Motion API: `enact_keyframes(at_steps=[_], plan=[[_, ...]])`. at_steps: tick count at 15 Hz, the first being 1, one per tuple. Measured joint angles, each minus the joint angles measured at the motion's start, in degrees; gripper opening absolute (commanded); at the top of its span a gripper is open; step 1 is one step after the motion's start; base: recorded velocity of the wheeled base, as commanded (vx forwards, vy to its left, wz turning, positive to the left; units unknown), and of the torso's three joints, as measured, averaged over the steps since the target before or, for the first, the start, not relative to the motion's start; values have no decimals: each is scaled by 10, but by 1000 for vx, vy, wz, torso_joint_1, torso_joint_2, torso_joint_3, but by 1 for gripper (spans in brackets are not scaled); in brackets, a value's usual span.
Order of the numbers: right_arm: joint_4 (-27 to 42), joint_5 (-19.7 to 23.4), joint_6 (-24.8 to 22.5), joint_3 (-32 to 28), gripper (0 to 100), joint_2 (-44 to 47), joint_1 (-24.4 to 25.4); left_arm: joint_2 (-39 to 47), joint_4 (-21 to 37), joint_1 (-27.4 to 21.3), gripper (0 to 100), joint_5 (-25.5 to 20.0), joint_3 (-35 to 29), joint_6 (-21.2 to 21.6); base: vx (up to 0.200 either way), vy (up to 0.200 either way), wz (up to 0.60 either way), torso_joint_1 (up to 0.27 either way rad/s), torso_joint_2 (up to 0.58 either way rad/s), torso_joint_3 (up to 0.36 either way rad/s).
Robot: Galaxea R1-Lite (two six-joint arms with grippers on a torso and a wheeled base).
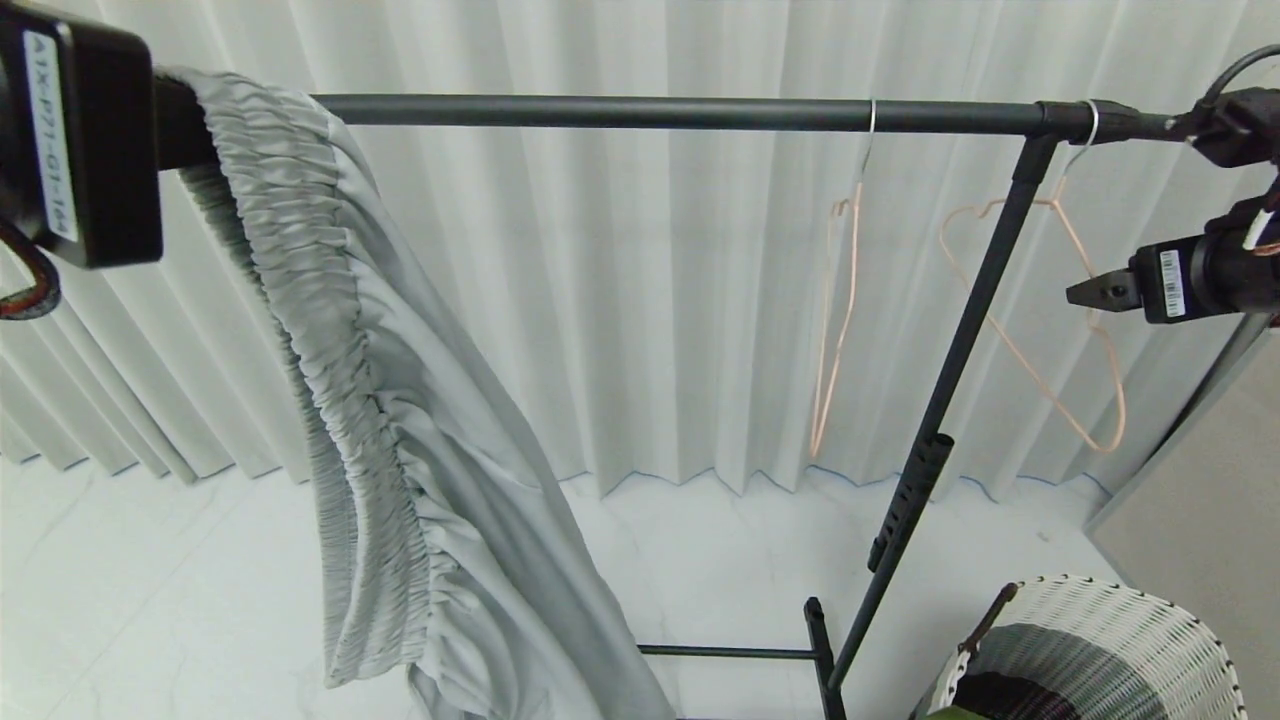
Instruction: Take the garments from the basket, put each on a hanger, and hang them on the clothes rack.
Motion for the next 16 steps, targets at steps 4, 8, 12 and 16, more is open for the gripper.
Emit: enact_keyframes(at_steps=[4, 8, 12, 16], plan=[[-3, -2, 69, -25, 100, 57, -3, -12, 0, 0, 0, 0, 21, 0, 0, 0, 0, 0, 0, 0], [-2, -5, 95, -59, 100, 100, -2, -20, 0, -1, 0, 0, 32, 0, 0, 0, 0, 0, 0, 0], [0, -6, 108, -66, 0, 118, -2, -26, 0, -1, 0, 0, 45, 0, 0, 0, 0, 0, 0, 0], [2, -6, 112, -67, 0, 122, -5, -32, 0, -1, 0, 0, 53, 0, 0, 0, 0, 0, 0, 0]])
